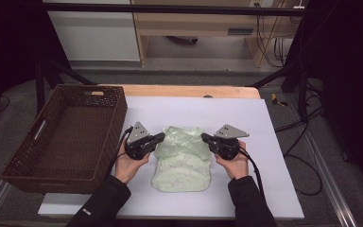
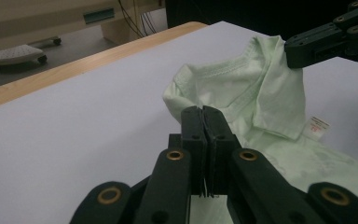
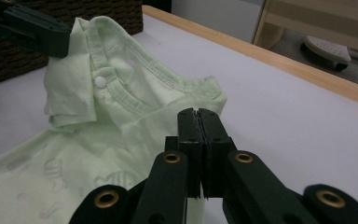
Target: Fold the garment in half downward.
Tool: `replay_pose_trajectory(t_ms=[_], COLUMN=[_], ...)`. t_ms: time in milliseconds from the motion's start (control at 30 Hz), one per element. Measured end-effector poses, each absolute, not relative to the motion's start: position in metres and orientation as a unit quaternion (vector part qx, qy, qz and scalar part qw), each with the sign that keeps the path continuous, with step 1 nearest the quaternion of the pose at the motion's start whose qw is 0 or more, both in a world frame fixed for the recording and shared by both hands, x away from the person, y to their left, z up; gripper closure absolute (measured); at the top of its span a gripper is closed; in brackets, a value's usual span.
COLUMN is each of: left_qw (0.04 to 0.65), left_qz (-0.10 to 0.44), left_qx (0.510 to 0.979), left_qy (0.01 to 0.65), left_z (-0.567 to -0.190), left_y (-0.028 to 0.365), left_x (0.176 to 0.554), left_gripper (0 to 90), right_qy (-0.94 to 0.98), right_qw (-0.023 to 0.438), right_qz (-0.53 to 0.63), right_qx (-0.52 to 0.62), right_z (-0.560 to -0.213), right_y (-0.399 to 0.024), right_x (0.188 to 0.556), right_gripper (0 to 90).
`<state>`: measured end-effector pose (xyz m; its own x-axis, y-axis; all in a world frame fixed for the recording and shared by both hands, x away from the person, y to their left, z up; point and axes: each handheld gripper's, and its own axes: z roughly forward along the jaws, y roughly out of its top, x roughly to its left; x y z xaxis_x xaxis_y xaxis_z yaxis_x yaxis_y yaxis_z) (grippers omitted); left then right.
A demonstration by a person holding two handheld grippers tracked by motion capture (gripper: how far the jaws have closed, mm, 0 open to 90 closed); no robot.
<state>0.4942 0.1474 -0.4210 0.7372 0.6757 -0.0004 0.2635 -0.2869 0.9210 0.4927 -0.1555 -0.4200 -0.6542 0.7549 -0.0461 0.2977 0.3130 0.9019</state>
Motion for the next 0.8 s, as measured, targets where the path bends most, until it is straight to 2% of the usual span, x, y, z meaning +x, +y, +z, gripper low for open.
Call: replay_pose_trajectory(t_ms=[800], left_qw=[0.491], left_qz=[0.172], left_qx=[0.806], left_qy=[0.281], left_z=[-0.442], left_y=[0.150], left_x=[0.445], left_gripper=[87.6], right_qy=[0.798], right_qw=[0.229], right_qz=[0.469], right_qx=[0.302], right_z=[-0.442], right_y=[-0.153], right_x=[0.441], right_gripper=[89.4])
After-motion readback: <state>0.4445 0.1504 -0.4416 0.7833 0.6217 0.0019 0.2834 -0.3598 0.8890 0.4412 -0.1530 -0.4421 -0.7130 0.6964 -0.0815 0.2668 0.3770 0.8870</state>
